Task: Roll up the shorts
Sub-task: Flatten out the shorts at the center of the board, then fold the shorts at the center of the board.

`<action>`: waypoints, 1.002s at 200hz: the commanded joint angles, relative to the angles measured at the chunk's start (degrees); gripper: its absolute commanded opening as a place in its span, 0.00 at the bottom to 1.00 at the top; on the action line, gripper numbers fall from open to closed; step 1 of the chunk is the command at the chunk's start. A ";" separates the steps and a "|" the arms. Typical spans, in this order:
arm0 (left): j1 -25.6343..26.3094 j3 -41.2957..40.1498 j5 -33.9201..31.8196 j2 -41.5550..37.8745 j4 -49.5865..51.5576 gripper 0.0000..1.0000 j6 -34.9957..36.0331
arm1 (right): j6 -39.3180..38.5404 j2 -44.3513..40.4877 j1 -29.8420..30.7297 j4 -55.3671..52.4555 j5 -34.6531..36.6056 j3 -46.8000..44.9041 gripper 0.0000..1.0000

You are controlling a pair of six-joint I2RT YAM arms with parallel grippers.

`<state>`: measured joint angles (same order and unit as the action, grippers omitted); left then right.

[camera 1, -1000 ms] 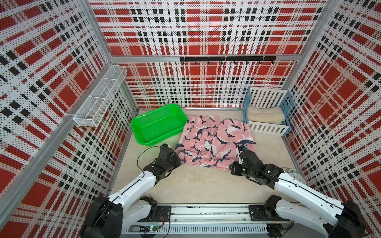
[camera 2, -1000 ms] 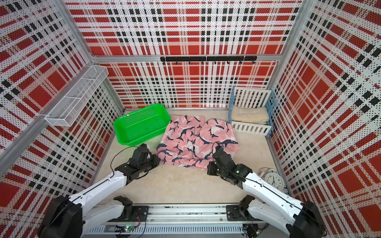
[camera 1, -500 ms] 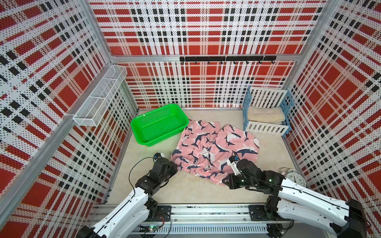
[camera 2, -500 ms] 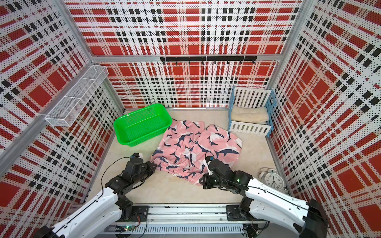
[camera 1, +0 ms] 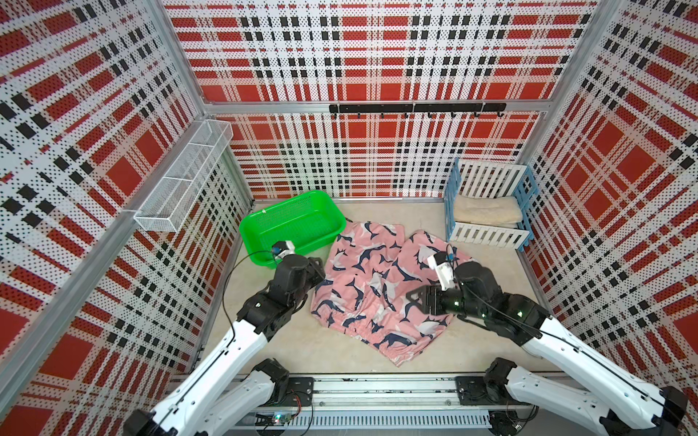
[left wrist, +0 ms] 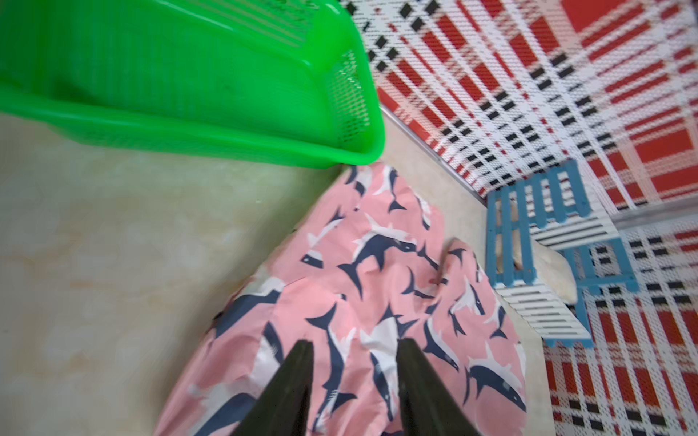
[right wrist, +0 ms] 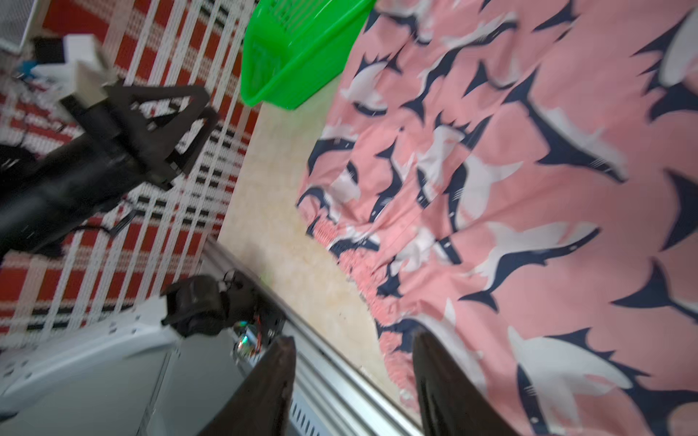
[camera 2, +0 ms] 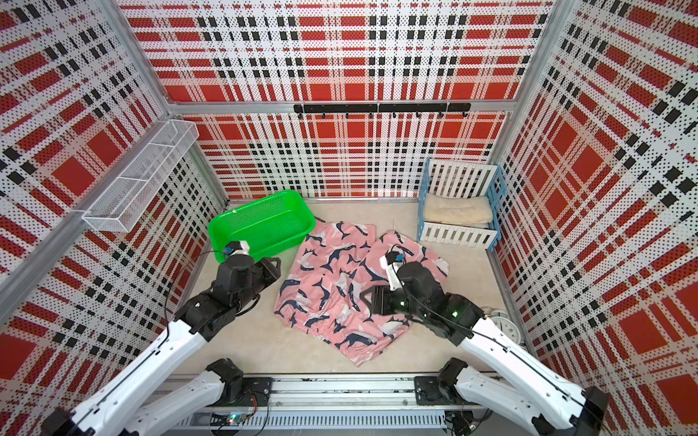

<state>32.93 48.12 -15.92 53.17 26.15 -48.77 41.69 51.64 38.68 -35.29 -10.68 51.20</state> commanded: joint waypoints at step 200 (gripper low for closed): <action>36.71 11.97 11.94 38.56 -1.00 0.53 23.20 | -9.57 46.07 -58.47 29.59 -8.66 0.09 0.52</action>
<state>68.88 60.45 -3.92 90.91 22.72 -27.73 32.88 95.31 -19.29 -8.95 -18.20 49.39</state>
